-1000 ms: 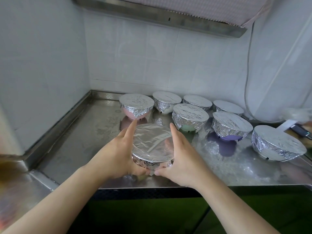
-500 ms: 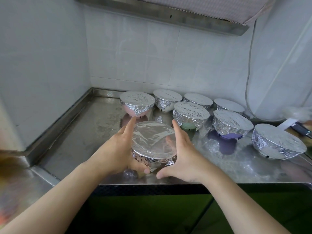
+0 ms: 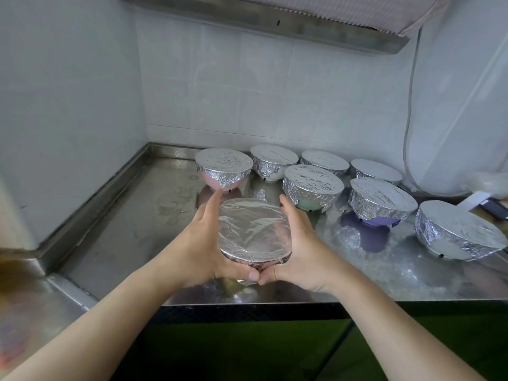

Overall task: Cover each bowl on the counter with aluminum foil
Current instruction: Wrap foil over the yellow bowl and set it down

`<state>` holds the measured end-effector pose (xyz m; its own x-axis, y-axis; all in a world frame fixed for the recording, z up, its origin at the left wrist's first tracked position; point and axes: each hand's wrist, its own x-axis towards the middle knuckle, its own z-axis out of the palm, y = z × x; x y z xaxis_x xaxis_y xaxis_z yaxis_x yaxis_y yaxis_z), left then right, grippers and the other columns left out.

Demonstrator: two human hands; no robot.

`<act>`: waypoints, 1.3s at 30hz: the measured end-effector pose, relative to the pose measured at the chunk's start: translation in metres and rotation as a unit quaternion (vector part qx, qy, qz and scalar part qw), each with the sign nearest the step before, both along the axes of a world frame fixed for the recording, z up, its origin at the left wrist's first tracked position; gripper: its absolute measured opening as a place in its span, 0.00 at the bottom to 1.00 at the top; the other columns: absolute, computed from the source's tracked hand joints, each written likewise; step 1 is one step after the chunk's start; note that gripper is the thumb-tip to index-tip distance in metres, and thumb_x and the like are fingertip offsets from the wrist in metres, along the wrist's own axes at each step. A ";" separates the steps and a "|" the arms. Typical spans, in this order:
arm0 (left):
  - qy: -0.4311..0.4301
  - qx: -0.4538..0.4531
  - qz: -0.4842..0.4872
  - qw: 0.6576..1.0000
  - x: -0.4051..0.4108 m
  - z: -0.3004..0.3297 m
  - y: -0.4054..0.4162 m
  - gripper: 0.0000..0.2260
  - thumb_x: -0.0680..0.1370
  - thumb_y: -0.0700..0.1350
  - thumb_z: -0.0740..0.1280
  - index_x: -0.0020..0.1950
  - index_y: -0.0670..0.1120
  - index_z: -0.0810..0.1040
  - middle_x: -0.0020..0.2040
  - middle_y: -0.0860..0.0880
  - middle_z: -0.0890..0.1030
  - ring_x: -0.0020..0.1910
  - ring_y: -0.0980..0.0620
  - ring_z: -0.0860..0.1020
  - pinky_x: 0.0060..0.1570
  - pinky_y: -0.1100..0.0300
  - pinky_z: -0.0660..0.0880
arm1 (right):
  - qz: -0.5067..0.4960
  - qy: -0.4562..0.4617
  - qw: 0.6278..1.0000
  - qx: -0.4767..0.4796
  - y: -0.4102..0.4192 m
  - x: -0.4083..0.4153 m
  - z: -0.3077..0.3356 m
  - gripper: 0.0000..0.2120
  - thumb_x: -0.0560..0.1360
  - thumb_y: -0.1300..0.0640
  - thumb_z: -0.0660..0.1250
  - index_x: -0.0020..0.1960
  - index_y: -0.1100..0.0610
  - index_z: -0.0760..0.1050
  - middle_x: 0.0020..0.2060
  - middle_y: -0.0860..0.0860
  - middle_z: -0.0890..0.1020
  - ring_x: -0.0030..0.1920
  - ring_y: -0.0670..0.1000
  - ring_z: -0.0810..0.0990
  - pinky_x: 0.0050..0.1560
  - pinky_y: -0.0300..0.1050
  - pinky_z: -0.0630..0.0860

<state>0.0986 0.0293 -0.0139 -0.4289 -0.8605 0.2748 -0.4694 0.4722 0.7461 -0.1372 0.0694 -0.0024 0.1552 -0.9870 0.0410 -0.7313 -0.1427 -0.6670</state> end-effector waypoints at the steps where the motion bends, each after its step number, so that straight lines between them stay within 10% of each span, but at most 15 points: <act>1: -0.002 0.000 0.000 1.000 0.000 0.000 0.000 0.72 0.50 0.72 0.84 0.84 0.62 0.43 0.81 0.59 0.60 0.78 0.62 0.61 0.78 0.52 0.64 | -0.003 0.001 1.000 -0.006 0.000 0.000 0.000 0.77 0.57 0.43 0.89 0.83 0.37 0.34 0.72 0.27 0.50 0.73 0.30 0.52 0.73 0.37 0.54; 8: -0.015 0.009 0.006 1.000 0.000 0.003 0.002 0.72 0.51 0.72 0.84 0.83 0.62 0.44 0.79 0.60 0.59 0.76 0.63 0.60 0.76 0.57 0.63 | 0.016 0.005 1.000 -0.004 -0.001 -0.004 0.002 0.76 0.56 0.41 0.89 0.80 0.29 0.31 0.79 0.30 0.47 0.77 0.33 0.54 0.76 0.44 0.57; 14: -0.025 0.033 0.025 0.999 -0.006 0.003 0.007 0.72 0.51 0.70 0.85 0.84 0.60 0.44 0.76 0.58 0.59 0.76 0.57 0.62 0.74 0.56 0.65 | -0.054 -0.339 0.939 0.025 -0.006 0.004 -0.008 0.54 0.65 0.19 0.68 0.84 0.37 0.55 0.80 0.33 0.62 0.79 0.37 0.61 0.83 0.53 0.53; 27: -0.024 0.059 0.077 0.995 -0.027 0.001 0.022 0.76 0.49 0.74 0.81 0.84 0.56 0.37 0.79 0.58 0.51 0.81 0.52 0.53 0.79 0.47 0.62 | -0.285 -0.474 0.828 -0.088 -0.018 0.038 -0.019 0.25 0.71 0.37 0.66 0.65 0.45 0.83 0.63 0.43 0.85 0.67 0.48 0.81 0.74 0.59 0.73; 31: 0.053 0.100 0.076 0.991 -0.019 0.013 0.023 0.58 0.63 0.82 0.66 0.84 0.60 0.45 0.80 0.60 0.54 0.79 0.56 0.58 0.76 0.50 0.62 | -0.251 -0.462 0.848 -0.066 -0.014 0.034 -0.013 0.18 0.80 0.46 0.67 0.69 0.47 0.80 0.65 0.44 0.83 0.67 0.46 0.80 0.74 0.56 0.73; 39: 0.250 0.098 0.153 0.951 -0.020 0.004 0.016 0.17 0.84 0.58 0.63 0.73 0.63 0.74 0.66 0.69 0.75 0.64 0.74 0.71 0.64 0.66 0.67 | -0.289 -0.440 0.843 -0.111 -0.009 0.050 -0.010 0.14 0.85 0.44 0.59 0.63 0.47 0.80 0.56 0.41 0.82 0.61 0.44 0.80 0.60 0.43 0.75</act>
<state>0.0784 0.0455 -0.0100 -0.0084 -0.9797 0.2005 -0.1255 0.1999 0.9717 -0.0871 0.0602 -0.0127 -0.5366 -0.8397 0.0833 0.0428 -0.1257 -0.9912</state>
